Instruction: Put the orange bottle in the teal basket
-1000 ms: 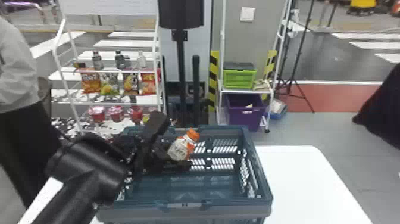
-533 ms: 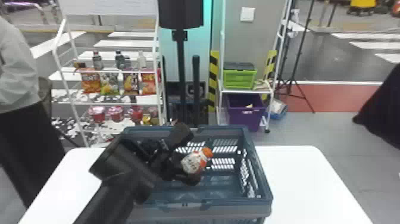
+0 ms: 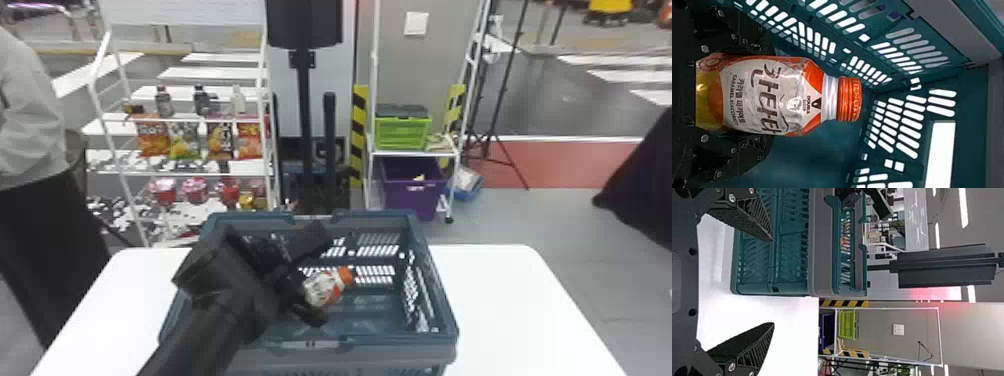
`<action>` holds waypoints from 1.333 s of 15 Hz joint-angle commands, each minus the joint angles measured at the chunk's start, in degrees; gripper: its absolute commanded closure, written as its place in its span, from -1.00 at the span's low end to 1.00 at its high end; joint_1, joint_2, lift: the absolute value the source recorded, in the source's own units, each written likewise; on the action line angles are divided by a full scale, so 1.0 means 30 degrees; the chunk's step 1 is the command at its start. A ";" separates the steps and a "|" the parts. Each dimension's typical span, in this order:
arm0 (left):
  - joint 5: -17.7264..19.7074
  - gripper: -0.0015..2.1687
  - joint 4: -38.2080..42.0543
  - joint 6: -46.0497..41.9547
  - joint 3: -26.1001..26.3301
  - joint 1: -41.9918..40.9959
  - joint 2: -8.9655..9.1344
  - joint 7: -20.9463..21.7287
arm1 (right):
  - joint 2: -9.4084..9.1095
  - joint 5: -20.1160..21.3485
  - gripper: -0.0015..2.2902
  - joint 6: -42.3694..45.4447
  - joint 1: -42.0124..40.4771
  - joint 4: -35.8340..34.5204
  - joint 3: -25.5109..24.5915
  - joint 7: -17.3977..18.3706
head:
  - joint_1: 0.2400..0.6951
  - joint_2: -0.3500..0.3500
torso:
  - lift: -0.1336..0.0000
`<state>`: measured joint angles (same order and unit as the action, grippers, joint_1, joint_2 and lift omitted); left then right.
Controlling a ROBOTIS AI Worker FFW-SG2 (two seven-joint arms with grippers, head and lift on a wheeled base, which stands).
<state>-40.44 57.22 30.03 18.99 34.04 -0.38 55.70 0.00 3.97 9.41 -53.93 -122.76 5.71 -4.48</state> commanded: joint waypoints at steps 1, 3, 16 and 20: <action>-0.0787 -0.52 -0.0293 0.0057 0.0026 0.0080 0.0155 0.0154 | -0.0017 0.0054 -0.88 -0.0020 -0.0012 -0.0037 0.0030 -0.0001 | 0.14 0.00 | 1.00; -0.1402 -0.52 -0.0498 0.0057 0.0084 0.0139 0.0175 0.0359 | -0.0017 0.0054 -0.88 -0.0020 -0.0012 -0.0037 0.0059 -0.0001 | 0.14 0.00 | 1.00; -0.0934 -0.83 0.4804 0.1229 -0.1966 -0.1795 0.0126 0.0418 | -0.0017 0.0171 -0.88 -0.0020 -0.0012 -0.0096 0.0176 0.0175 | 0.14 0.00 | 1.00; 0.0502 -0.83 0.9316 0.2577 -0.4164 -0.3143 0.0175 0.0564 | -0.0017 0.0171 -0.88 -0.0020 -0.0012 -0.0154 0.0176 0.0175 | 0.14 0.00 | 1.00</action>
<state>-40.54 80.44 35.95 8.79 26.13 0.00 57.22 0.00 4.48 9.35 -53.96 -123.16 6.24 -3.95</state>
